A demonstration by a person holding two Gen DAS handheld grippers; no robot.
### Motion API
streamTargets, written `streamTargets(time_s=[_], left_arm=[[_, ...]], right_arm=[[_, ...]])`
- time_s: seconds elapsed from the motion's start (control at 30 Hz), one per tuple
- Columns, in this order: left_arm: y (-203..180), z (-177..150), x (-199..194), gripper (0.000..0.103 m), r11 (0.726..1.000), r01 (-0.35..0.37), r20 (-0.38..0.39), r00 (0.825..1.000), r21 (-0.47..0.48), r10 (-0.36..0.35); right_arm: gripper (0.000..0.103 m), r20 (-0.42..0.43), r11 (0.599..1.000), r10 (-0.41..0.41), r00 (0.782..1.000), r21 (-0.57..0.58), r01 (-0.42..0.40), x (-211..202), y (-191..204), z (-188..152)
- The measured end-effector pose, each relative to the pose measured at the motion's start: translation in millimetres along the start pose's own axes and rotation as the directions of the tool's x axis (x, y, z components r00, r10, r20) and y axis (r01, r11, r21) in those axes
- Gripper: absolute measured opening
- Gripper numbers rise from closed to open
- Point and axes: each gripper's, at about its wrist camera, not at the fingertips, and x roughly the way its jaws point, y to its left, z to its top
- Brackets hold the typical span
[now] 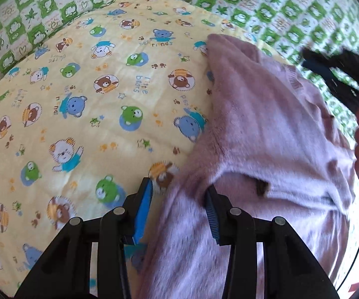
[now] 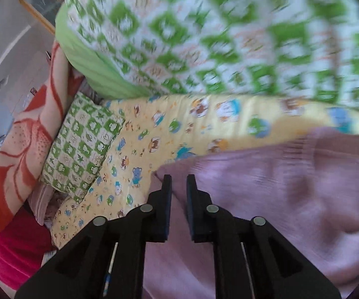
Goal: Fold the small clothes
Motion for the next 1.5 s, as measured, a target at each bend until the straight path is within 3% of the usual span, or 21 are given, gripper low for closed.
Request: streamTargets(time_s=[0.1, 0.23, 0.37, 0.5, 0.57, 0.77, 0.97, 1.0, 1.03, 1.13, 1.17, 1.23, 1.43, 1.5], left_arm=[[-1.6, -5.3, -16.5, 0.042, 0.999, 0.021, 0.002, 1.000, 0.027, -0.022], [-12.5, -3.7, -42.2, 0.042, 0.997, 0.069, 0.028, 0.997, 0.039, -0.070], [-31.9, 13.0, -48.2, 0.044, 0.992, 0.108, 0.055, 0.992, 0.064, -0.111], [-59.4, 29.7, -36.1, 0.044, 0.989, 0.111, 0.071, 0.991, 0.097, -0.118], [-74.1, 38.0, -23.8, 0.046, 0.988, 0.097, 0.073, 0.992, 0.117, -0.106], [-91.9, 42.5, 18.7, 0.046, 0.986, 0.045, 0.012, 0.999, 0.159, -0.048], [-88.3, 33.7, 38.8, 0.047, 0.987, 0.017, -0.025, 1.000, 0.162, -0.013], [-88.0, 34.2, 38.6, 0.047, 0.986, 0.017, -0.026, 1.000, 0.163, -0.013], [-88.7, 34.8, 38.1, 0.046, 0.986, 0.015, -0.027, 1.000, 0.167, -0.011], [-89.0, 35.2, 37.7, 0.047, 0.984, 0.004, -0.026, 1.000, 0.179, 0.001], [-87.2, 34.6, 38.6, 0.048, 0.984, 0.000, -0.029, 1.000, 0.177, 0.005], [-84.8, 33.0, 38.4, 0.048, 0.987, 0.002, -0.025, 1.000, 0.161, 0.002], [-85.5, 29.6, 37.3, 0.048, 0.985, -0.015, -0.021, 1.000, 0.171, 0.019], [-85.2, 27.0, 31.0, 0.047, 0.983, -0.021, -0.020, 0.999, 0.183, 0.025]], right_arm=[[0.031, 0.038, 0.996, -0.075, 0.996, 0.046, 0.073, -56.9, -27.3, -13.6], [0.032, 0.079, 0.974, -0.205, 0.975, 0.118, 0.195, -129.9, -69.6, -52.1], [0.032, 0.077, 0.917, -0.348, 0.934, 0.236, 0.322, -194.5, -118.9, -102.3], [0.032, 0.058, 0.855, -0.427, 0.902, 0.349, 0.382, -234.4, -157.0, -141.2], [0.032, 0.056, 0.837, -0.436, 0.898, 0.391, 0.382, -244.9, -166.6, -155.1], [0.035, 0.051, 0.830, -0.432, 0.900, 0.414, 0.375, -246.7, -170.3, -175.5], [0.034, 0.004, 0.857, -0.445, 0.895, 0.290, 0.425, -222.9, -163.1, -167.8], [0.013, -0.010, 0.864, -0.443, 0.896, 0.260, 0.430, -219.6, -160.7, -166.3], [0.006, -0.014, 0.875, -0.436, 0.900, 0.226, 0.428, -218.6, -155.5, -162.9], [0.006, 0.131, 0.899, -0.415, 0.900, 0.209, 0.385, -249.0, -136.5, -149.4], [0.006, 0.188, 0.904, -0.410, 0.892, 0.210, 0.372, -262.1, -130.9, -143.7], [0.006, 0.219, 0.889, -0.448, 0.867, 0.207, 0.408, -271.7, -130.5, -132.7], [0.007, 0.001, 0.824, -0.535, 0.845, 0.224, 0.521, -222.1, -178.1, -138.6], [0.014, -0.003, 0.816, -0.539, 0.842, 0.248, 0.523, -221.5, -180.6, -142.6]])
